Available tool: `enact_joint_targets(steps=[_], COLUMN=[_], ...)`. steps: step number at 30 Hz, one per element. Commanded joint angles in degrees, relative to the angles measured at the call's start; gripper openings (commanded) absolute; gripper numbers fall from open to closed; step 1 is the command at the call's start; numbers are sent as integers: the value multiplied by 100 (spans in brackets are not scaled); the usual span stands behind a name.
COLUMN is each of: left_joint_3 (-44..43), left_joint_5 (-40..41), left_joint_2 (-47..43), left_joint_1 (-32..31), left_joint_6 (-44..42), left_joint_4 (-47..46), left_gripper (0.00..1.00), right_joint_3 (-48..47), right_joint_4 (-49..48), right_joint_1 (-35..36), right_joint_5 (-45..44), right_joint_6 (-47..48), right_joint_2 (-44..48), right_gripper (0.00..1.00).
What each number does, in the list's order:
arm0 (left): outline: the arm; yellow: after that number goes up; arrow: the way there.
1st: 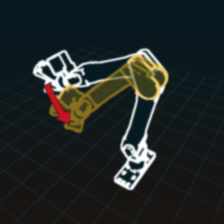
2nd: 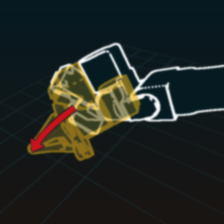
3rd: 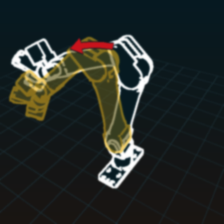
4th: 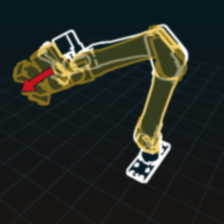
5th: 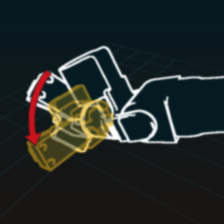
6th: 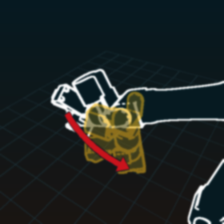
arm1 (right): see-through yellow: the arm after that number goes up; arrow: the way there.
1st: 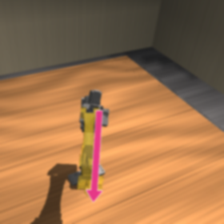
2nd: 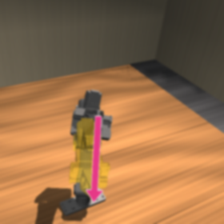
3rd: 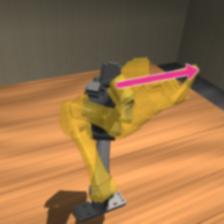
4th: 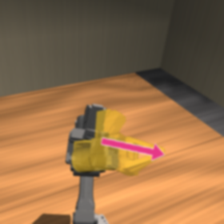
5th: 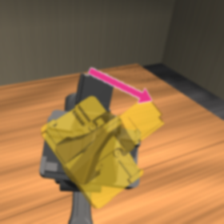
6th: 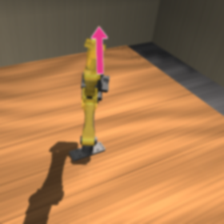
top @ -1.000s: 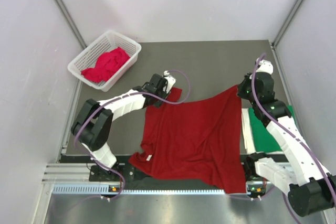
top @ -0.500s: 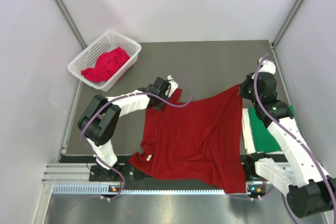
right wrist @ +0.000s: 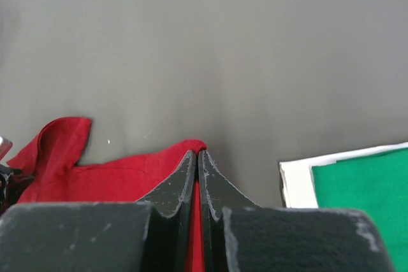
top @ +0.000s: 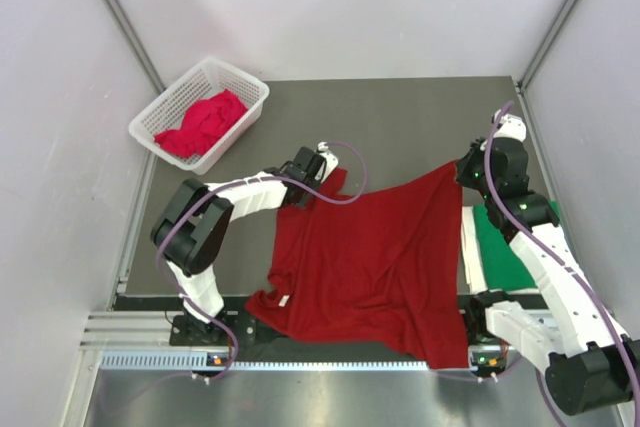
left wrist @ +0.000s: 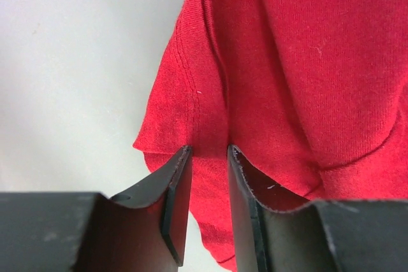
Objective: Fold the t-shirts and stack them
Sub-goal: Flatten the tshirt out
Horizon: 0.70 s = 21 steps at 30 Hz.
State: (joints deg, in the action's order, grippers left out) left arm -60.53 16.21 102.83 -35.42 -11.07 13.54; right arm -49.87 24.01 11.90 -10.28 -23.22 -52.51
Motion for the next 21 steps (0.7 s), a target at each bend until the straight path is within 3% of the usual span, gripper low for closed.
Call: enact_joint_targets(steps=[1, 9, 17, 21], left_joint_3=[-64, -99, -125, -169], left_joint_5=[172, 313, 436, 559], left_joint_2=[97, 159, 106, 27], left_joint_1=[-9, -9, -9, -9], left_joint_6=[-106, -141, -115, -27], left_joint_4=[-290, -396, -423, -387], left_gripper=[34, 27, 2, 0], right_joint_3=[3, -41, -49, -58], right_joint_4=[-335, -344, -344, -362], right_joint_1=[-109, -127, -135, -136], right_joint_5=[9, 35, 70, 88], right_joint_6=[-24, -24, -7, -24], right_joint_2=[110, 83, 39, -22], right_gripper=[0, 0, 0, 0])
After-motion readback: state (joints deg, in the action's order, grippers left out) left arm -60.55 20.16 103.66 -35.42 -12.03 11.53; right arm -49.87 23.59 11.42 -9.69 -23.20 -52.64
